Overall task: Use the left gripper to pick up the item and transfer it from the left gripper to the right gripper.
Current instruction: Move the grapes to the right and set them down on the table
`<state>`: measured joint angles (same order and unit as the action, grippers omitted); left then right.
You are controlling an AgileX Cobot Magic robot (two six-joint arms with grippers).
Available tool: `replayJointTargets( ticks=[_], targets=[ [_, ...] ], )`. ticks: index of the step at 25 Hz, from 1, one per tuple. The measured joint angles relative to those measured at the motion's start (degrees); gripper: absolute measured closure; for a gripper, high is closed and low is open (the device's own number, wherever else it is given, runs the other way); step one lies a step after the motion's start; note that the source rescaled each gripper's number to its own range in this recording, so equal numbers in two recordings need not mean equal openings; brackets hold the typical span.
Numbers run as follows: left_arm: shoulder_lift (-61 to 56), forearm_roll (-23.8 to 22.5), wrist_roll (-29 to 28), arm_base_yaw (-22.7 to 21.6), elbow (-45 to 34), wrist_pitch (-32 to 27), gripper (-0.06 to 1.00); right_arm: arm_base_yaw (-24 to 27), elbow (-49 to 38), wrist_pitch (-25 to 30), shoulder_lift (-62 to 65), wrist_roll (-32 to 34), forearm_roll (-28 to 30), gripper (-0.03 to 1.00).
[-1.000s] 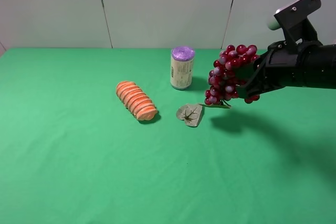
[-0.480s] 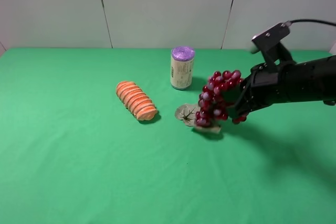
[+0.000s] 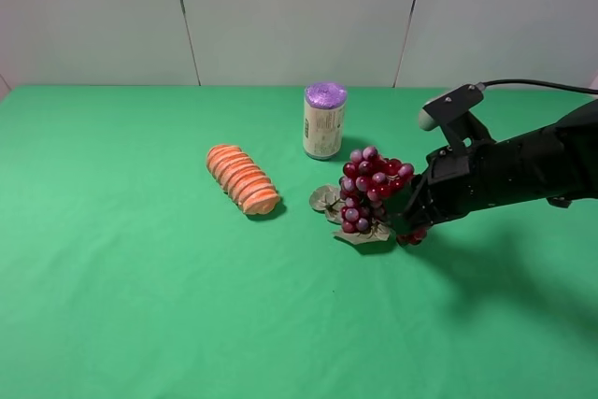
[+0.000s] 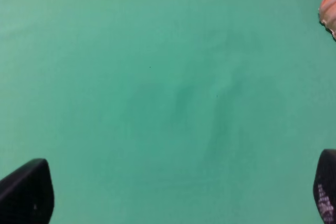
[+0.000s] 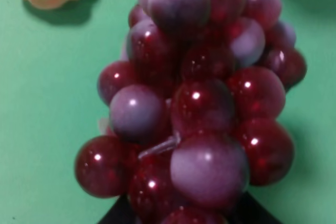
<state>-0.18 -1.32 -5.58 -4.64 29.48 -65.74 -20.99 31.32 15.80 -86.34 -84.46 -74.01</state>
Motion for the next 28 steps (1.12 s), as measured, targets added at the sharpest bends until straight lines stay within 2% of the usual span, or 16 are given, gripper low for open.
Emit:
replayJointTargets(
  ticks=[4, 5, 6, 9, 11, 15, 28],
  targets=[
    [0.00, 0.00, 0.00, 0.00, 0.00, 0.00, -0.05, 0.00, 0.00, -0.24, 0.00, 1.37, 0.61, 0.96],
    [0.00, 0.00, -0.01, 0.00, 0.00, 0.00, -0.05, 0.00, 0.00, -0.31, 0.00, 1.54, 0.84, 0.87],
    [0.00, 0.00, -0.01, 0.00, 0.00, 0.00, -0.05, 0.00, 0.00, -0.39, 0.00, 1.77, 0.90, 0.73],
    [0.00, 0.00, -0.01, 0.00, 0.00, 0.00, -0.05, 0.00, 0.09, -1.86, 0.00, 2.96, 1.33, 0.21],
    [0.00, 0.00, -0.01, 0.00, 0.00, 0.00, -0.05, 0.00, 0.09, -4.67, 0.00, 5.28, 1.38, 0.05],
    [0.00, 0.00, -0.01, 0.00, 0.00, 0.00, -0.05, 0.00, 0.09, -9.10, 0.00, 8.48, 1.70, -0.02],
    [0.00, 0.00, -0.07, 0.00, 0.00, 0.00, -0.05, 0.00, 0.09, -8.83, 3.82, 8.99, 4.81, -0.03]
  ],
)
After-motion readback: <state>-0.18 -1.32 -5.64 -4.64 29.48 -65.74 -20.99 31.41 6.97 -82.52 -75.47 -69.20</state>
